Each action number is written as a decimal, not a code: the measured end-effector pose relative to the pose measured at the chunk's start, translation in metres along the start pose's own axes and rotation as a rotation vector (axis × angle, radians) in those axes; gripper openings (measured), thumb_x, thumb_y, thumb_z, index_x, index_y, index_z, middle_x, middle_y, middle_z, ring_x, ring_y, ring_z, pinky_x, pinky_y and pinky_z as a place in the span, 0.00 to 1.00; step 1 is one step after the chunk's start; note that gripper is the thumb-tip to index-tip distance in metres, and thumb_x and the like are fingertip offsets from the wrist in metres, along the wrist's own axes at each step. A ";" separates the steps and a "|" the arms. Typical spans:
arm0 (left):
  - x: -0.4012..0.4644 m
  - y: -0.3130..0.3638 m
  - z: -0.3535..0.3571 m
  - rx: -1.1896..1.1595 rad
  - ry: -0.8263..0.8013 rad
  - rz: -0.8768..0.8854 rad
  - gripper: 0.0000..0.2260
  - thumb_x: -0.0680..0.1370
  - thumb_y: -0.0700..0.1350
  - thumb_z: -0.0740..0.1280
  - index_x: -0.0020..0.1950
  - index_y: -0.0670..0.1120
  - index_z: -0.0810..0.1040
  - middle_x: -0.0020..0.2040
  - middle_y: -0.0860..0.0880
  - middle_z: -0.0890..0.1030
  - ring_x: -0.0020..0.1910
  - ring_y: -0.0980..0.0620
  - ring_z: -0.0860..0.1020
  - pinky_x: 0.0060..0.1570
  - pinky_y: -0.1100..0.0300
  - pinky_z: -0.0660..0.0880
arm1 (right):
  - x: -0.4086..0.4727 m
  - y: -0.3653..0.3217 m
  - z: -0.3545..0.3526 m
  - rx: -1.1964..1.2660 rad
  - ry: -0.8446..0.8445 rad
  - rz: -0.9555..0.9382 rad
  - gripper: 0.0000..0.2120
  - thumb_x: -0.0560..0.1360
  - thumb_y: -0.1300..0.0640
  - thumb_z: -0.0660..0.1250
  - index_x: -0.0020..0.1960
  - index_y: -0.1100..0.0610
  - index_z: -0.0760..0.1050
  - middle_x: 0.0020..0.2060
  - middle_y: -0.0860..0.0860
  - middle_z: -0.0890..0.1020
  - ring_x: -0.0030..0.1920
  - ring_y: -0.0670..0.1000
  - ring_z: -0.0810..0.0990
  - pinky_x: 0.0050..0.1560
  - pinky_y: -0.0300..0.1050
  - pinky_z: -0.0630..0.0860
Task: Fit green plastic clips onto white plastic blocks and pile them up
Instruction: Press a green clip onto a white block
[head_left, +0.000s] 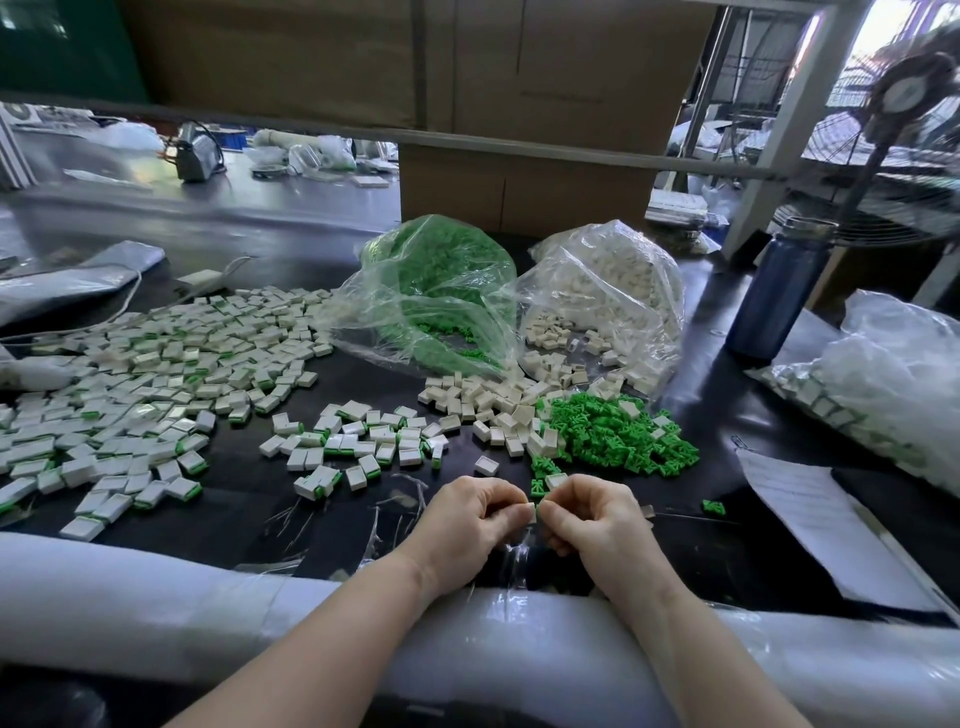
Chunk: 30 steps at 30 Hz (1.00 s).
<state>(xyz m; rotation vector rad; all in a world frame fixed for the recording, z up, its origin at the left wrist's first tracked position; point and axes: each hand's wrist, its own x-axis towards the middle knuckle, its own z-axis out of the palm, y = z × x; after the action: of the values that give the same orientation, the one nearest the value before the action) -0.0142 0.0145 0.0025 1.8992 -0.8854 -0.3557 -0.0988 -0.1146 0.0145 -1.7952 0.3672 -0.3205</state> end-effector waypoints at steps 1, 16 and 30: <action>0.000 0.000 0.001 -0.001 0.028 0.005 0.04 0.76 0.44 0.67 0.45 0.47 0.81 0.35 0.55 0.79 0.34 0.62 0.74 0.41 0.68 0.71 | 0.000 0.000 0.000 0.016 0.021 -0.023 0.07 0.72 0.68 0.67 0.36 0.61 0.76 0.26 0.51 0.78 0.28 0.45 0.75 0.30 0.37 0.74; 0.000 0.000 0.004 0.026 0.135 0.067 0.05 0.76 0.43 0.68 0.49 0.46 0.82 0.40 0.57 0.78 0.40 0.61 0.76 0.45 0.73 0.70 | -0.001 0.003 -0.002 0.209 0.064 -0.007 0.03 0.71 0.69 0.69 0.39 0.64 0.79 0.28 0.52 0.82 0.28 0.46 0.79 0.30 0.37 0.76; 0.000 0.000 0.004 0.114 0.061 0.053 0.06 0.76 0.42 0.68 0.50 0.44 0.83 0.44 0.48 0.81 0.45 0.53 0.78 0.50 0.60 0.73 | 0.000 0.001 0.000 0.048 0.008 0.058 0.09 0.73 0.69 0.67 0.34 0.61 0.76 0.27 0.55 0.78 0.25 0.44 0.75 0.27 0.36 0.74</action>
<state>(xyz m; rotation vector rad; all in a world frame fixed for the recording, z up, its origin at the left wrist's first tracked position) -0.0161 0.0123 0.0006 1.9765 -0.9298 -0.2177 -0.0984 -0.1148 0.0136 -1.7331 0.4136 -0.2933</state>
